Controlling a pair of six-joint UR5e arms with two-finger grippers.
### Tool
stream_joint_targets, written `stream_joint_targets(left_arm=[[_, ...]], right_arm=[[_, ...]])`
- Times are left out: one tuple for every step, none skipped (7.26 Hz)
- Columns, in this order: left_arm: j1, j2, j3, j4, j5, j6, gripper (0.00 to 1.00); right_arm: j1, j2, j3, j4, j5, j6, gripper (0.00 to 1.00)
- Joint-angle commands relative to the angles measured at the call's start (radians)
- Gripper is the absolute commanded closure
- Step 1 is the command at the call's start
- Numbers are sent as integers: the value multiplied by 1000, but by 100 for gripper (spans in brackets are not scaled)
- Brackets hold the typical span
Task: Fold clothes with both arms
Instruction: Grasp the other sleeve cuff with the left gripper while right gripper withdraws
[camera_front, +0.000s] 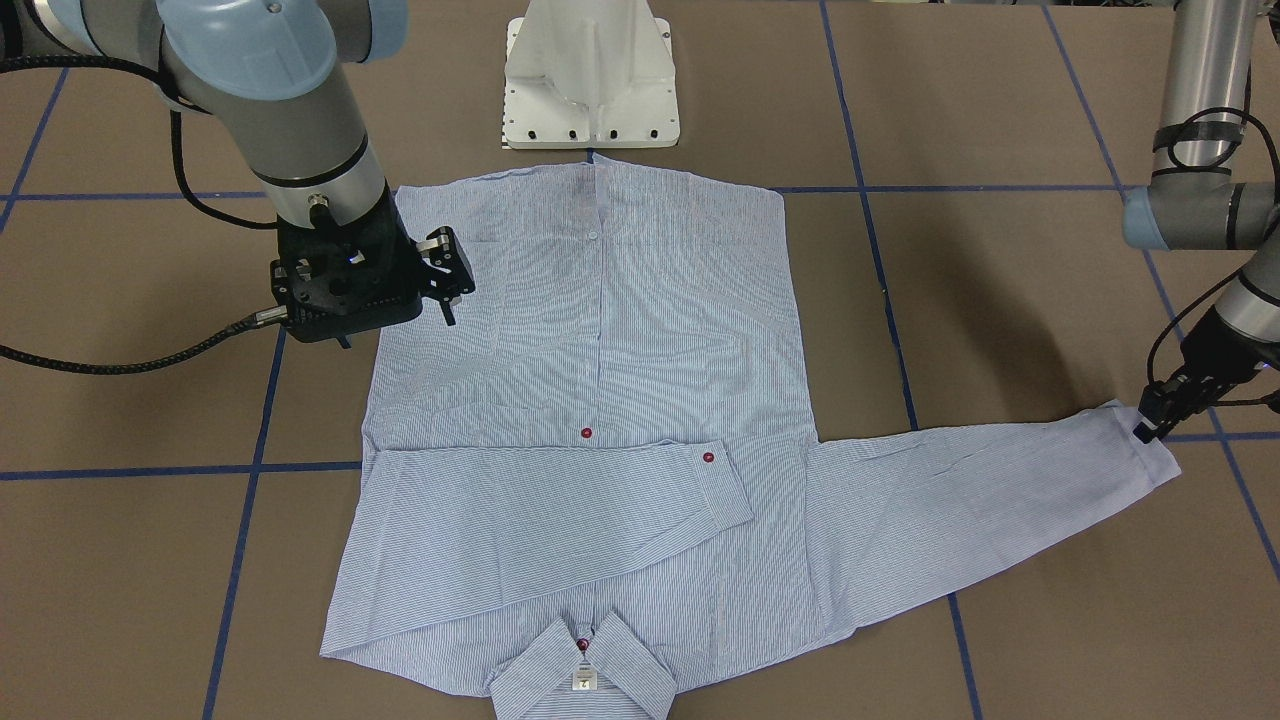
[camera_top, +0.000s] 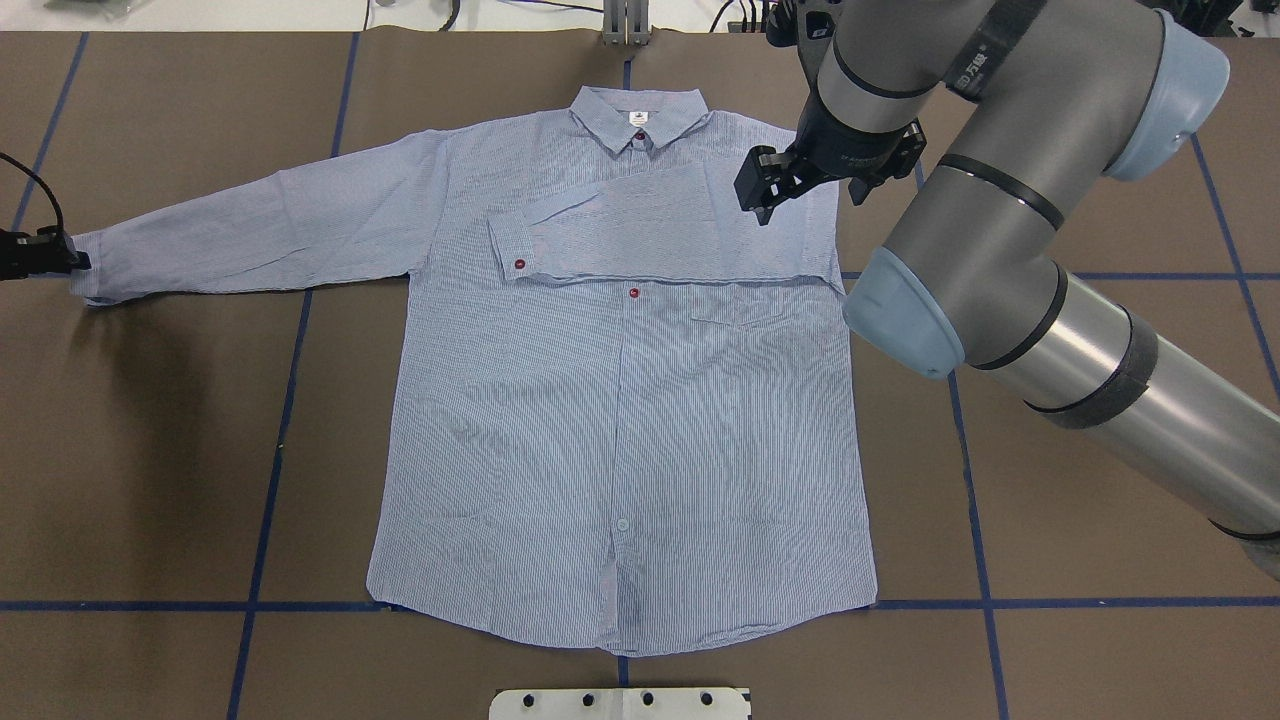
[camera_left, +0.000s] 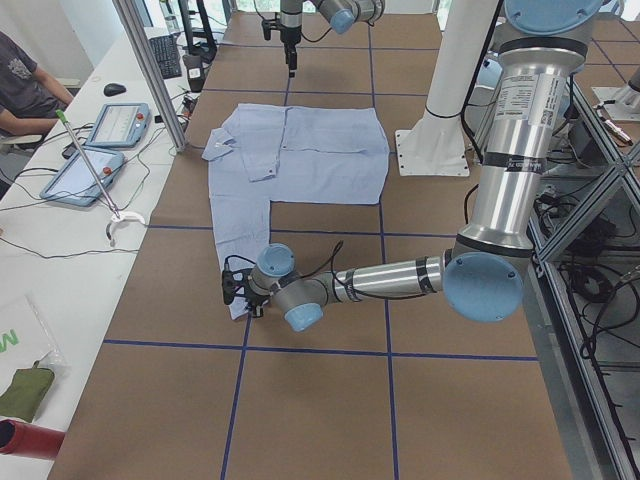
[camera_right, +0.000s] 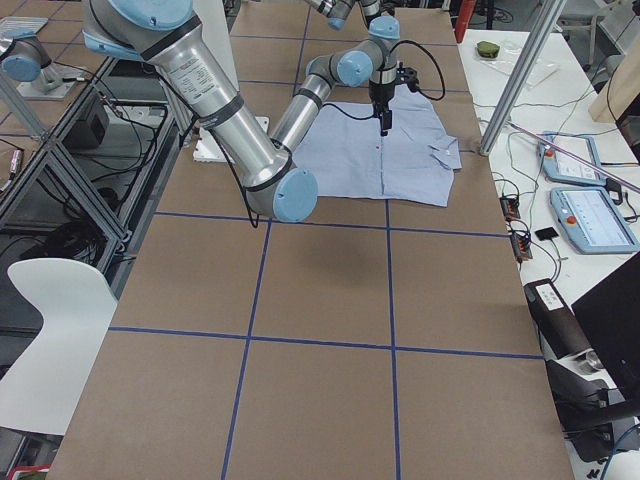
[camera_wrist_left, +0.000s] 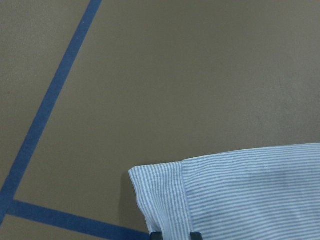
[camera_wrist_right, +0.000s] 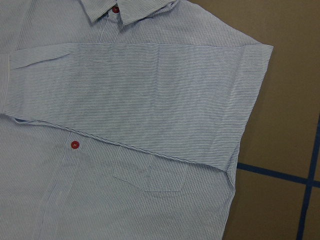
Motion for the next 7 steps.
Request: stream_joint_targets(left_arm=[[0, 0, 0, 2, 0, -3, 100], [0, 0, -2, 3, 0, -1, 100], [0, 0, -8, 6, -5, -1, 100], [0, -2, -20, 8, -8, -1, 100], [-2, -2, -46, 17, -11, -3, 100], [-2, -6, -93, 70, -12, -1, 100], [-3, -17, -170, 162, -27, -1, 100]], right_arm=[[-2, -1, 0, 1, -1, 4, 0], [-2, -1, 0, 3, -1, 4, 0], [-2, -1, 1, 3, -1, 4, 0], [1, -4, 4, 3, 2, 1, 0], [4, -21, 20, 3, 5, 1, 0], [9, -58, 53, 1, 6, -2, 0], [19, -78, 66, 1, 8, -3, 0]])
